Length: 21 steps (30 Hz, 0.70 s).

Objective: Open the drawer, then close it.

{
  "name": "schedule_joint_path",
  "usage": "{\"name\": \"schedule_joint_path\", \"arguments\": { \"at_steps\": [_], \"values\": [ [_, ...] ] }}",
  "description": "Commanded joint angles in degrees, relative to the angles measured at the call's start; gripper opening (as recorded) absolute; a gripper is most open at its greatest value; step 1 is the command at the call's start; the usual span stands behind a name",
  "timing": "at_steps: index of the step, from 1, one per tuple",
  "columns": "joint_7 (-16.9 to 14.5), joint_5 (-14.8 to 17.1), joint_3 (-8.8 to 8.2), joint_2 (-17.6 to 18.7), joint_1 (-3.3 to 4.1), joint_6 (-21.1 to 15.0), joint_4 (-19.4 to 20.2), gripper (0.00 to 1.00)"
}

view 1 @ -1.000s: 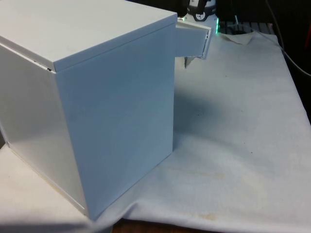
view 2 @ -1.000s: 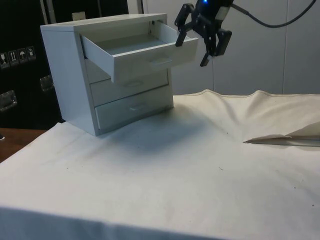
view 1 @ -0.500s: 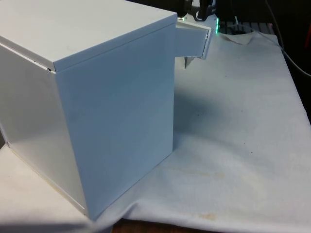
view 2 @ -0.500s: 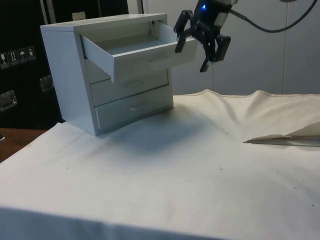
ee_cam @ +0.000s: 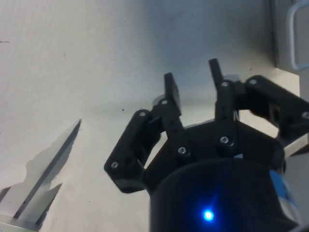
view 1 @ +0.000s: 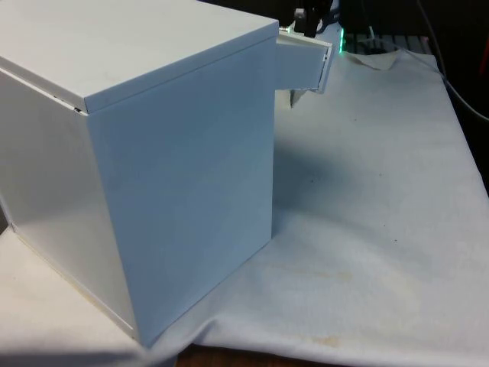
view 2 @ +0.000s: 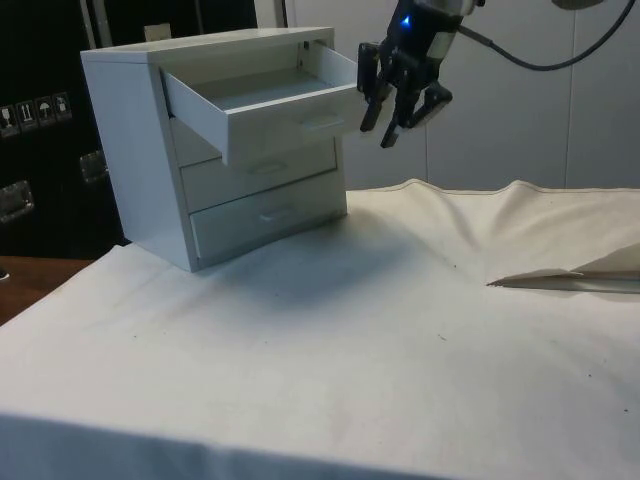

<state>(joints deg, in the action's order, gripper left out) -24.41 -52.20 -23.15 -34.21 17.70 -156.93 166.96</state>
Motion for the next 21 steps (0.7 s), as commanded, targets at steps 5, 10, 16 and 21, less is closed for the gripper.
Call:
{"name": "schedule_joint_path", "arguments": {
  "at_steps": [5,10,16,21],
  "values": [
    [0.6,-0.7,0.23,0.2,-0.4,-0.7,-0.2,0.13],
    [0.5,-0.5,0.11,0.5,-0.23,-0.7,-0.2,0.0],
    [0.3,-0.3,0.06,0.7,-0.11,-0.5,-0.4,0.0],
    [0.2,-0.1,0.06,0.8,0.0,-0.3,-0.6,0.0]
  ]
}}
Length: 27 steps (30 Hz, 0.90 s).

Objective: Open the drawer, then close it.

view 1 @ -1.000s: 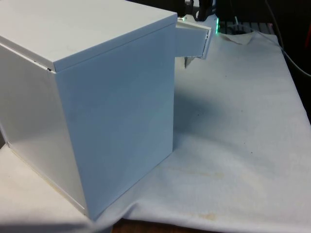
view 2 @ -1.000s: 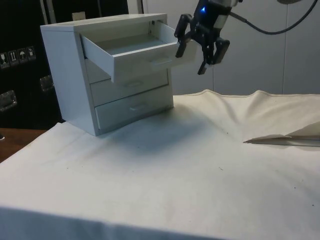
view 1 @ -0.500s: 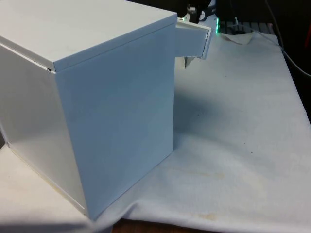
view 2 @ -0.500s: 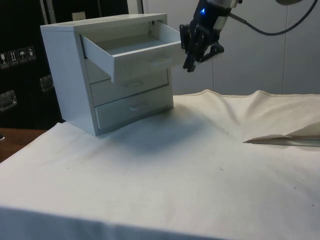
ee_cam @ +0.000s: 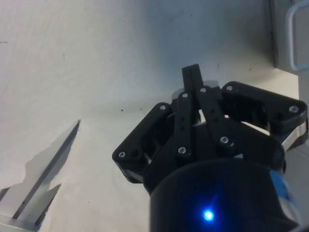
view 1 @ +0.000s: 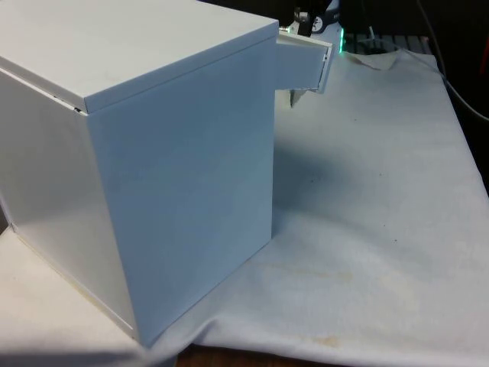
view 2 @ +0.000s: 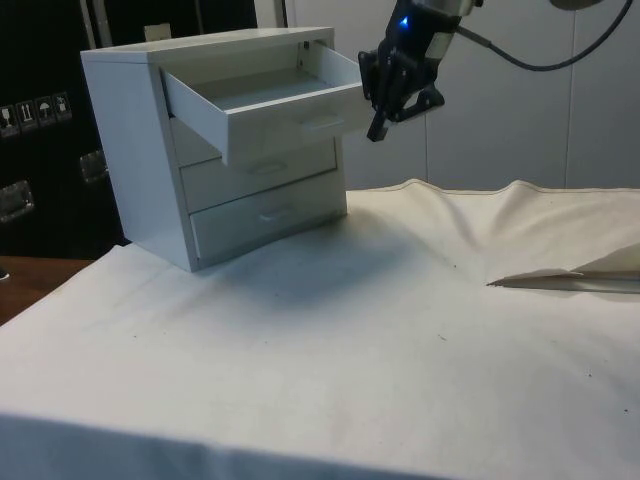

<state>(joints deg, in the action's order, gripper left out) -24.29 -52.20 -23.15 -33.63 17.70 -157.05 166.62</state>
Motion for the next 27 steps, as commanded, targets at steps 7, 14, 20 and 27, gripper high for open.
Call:
{"name": "schedule_joint_path", "arguments": {
  "at_steps": [7,14,20,27],
  "values": [
    [0.5,-1.0,0.92,0.2,-0.57,0.3,-0.6,0.0],
    [1.1,-3.2,1.55,0.6,-1.15,0.7,-1.6,0.0],
    [1.8,-5.2,1.55,1.7,-0.97,1.4,-2.6,0.0],
    [1.8,-6.1,2.01,2.8,-0.86,2.9,-4.0,0.0]
  ]
}}
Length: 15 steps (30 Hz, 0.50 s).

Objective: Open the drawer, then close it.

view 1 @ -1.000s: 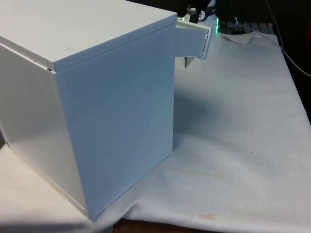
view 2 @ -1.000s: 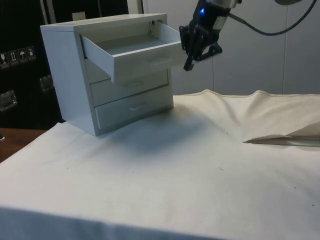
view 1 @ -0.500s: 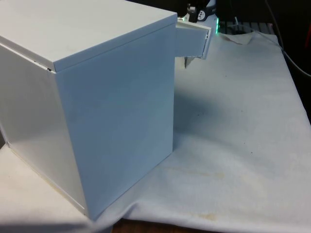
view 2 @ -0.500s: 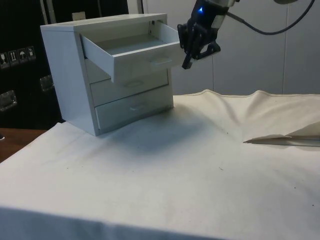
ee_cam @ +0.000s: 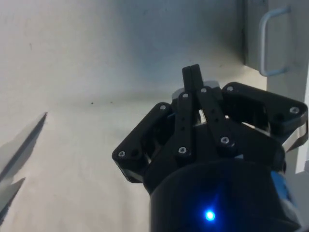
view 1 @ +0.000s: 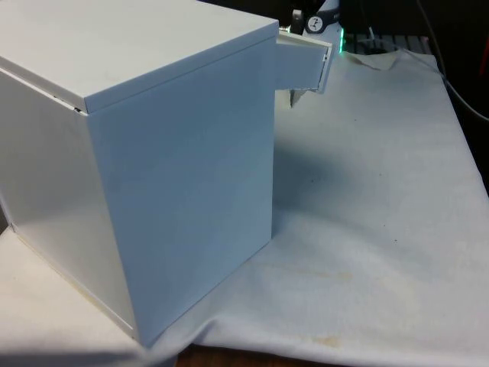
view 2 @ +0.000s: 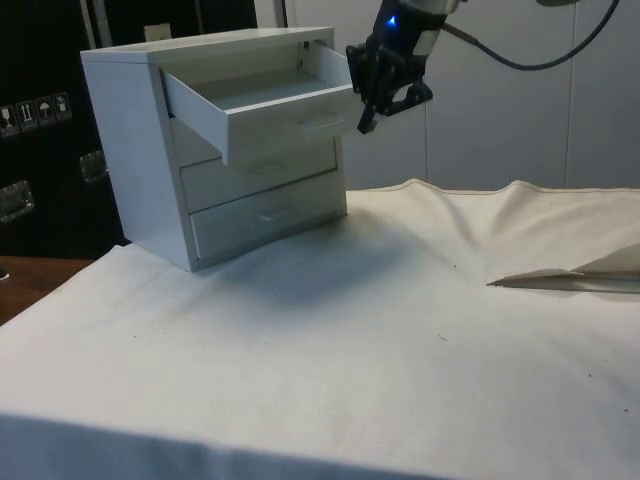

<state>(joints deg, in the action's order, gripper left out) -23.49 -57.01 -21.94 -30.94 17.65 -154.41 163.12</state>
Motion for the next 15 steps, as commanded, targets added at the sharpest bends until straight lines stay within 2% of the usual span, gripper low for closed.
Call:
{"name": "schedule_joint_path", "arguments": {
  "at_steps": [1,6,7,8,15],
  "values": [
    [1.0,-1.5,0.92,0.2,-0.8,0.5,-0.7,0.0],
    [1.5,-2.8,1.43,0.9,-0.92,1.7,-1.6,0.0],
    [0.3,-1.4,0.46,1.1,0.0,1.4,-1.3,0.0],
    [1.7,-2.9,1.49,0.9,-0.86,1.9,-1.7,0.0],
    [1.7,-2.9,1.26,1.0,-0.23,2.4,-1.5,0.0]
  ]
}}
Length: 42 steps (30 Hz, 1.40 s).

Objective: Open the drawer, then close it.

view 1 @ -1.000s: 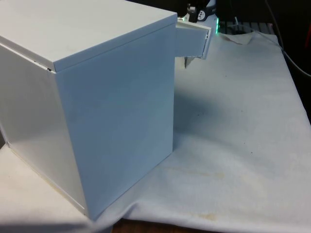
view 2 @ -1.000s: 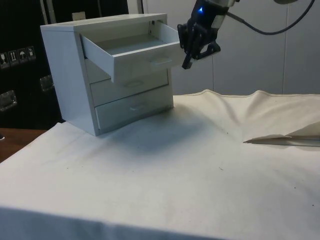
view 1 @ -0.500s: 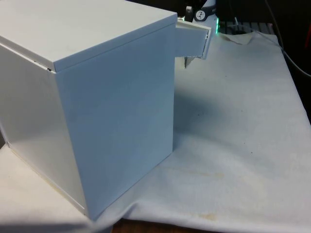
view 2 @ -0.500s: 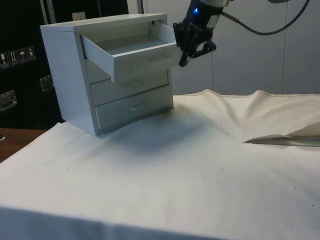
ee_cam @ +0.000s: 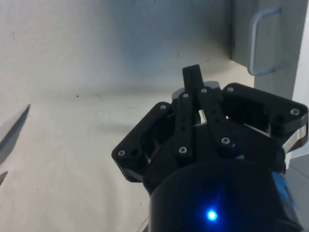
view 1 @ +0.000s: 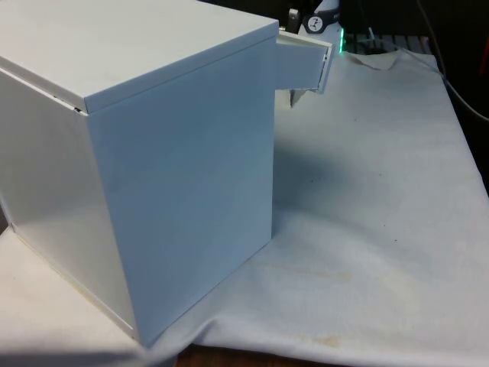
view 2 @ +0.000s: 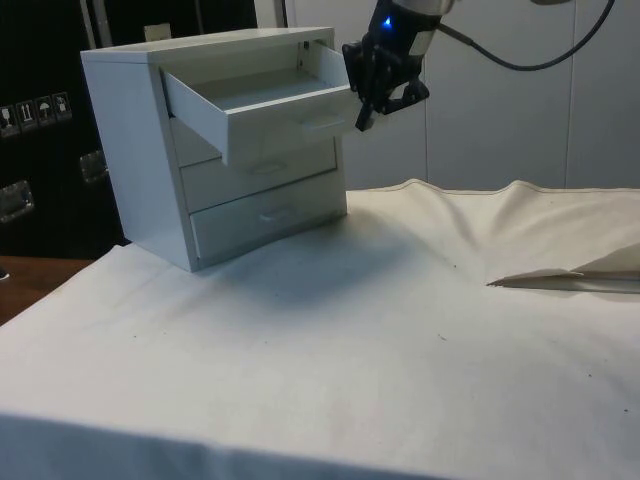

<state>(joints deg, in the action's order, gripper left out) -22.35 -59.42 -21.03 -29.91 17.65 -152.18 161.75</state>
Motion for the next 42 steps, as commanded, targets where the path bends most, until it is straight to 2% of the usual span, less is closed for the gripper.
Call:
{"name": "schedule_joint_path", "arguments": {
  "at_steps": [1,3,10,17,18,20,25,26,27,28,34,35,36,42],
  "values": [
    [0.0,0.0,0.0,0.0,0.0,0.0,0.0,0.0],
    [0.3,-0.3,0.23,-0.1,-0.17,0.1,-0.1,0.0],
    [0.0,0.0,0.0,0.0,0.0,0.0,0.0,0.0],
    [0.5,-0.6,0.17,0.5,-0.29,-0.2,-0.1,0.0],
    [0.0,0.0,0.0,0.2,0.0,0.0,0.2,0.0],
    [0.8,-1.2,0.4,0.9,-0.57,-0.2,-0.5,0.0],
    [2.3,-3.2,0.86,1.9,-1.09,0.1,-1.5,0.0],
    [2.8,-3.8,0.86,2.1,-1.09,0.2,-1.7,0.0],
    [1.2,-1.7,0.0,2.2,-0.11,0.1,-1.1,0.0],
    [3.4,-4.4,0.86,2.3,-1.03,0.2,-1.8,0.0],
    [8.0,-9.2,0.74,3.6,-0.86,0.7,-2.8,0.0],
    [6.5,-7.5,0.0,3.8,-0.17,0.4,-2.3,0.0],
    [8.6,-9.9,0.74,3.7,-0.8,0.9,-2.8,0.0],
    [13.5,-14.6,0.8,4.2,-0.57,1.9,-3.3,0.0]
  ]
}}
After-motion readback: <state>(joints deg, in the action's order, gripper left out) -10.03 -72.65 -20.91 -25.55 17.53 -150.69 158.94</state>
